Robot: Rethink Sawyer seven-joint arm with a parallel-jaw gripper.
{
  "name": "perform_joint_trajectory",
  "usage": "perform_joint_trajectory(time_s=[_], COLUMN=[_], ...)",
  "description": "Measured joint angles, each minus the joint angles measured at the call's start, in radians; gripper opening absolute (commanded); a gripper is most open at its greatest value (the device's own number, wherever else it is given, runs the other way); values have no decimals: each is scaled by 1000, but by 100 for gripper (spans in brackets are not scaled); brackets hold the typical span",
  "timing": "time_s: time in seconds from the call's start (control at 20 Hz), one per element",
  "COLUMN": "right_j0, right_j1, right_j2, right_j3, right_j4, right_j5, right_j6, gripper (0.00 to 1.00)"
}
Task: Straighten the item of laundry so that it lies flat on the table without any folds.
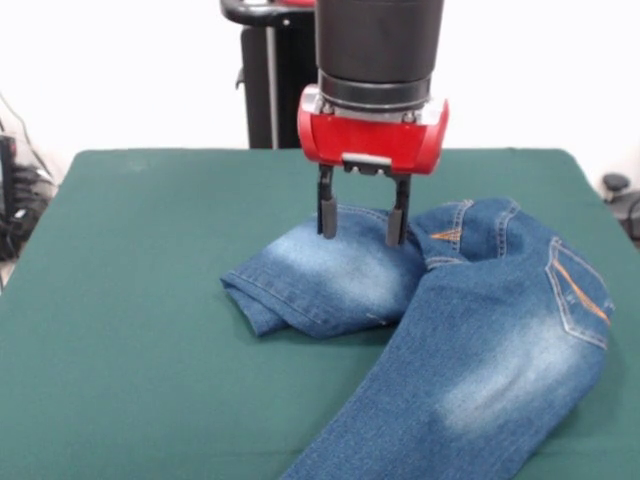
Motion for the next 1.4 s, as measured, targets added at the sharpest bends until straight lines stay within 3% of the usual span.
perform_joint_trajectory(time_s=[0.85,1.4], right_j0=[9,-25], right_j1=[-73,17], right_j2=[-18,-17], right_j3=[111,138], right_j4=[21,19], right_j5=[-20,-337], right_j6=[0,0], gripper=[100,100])
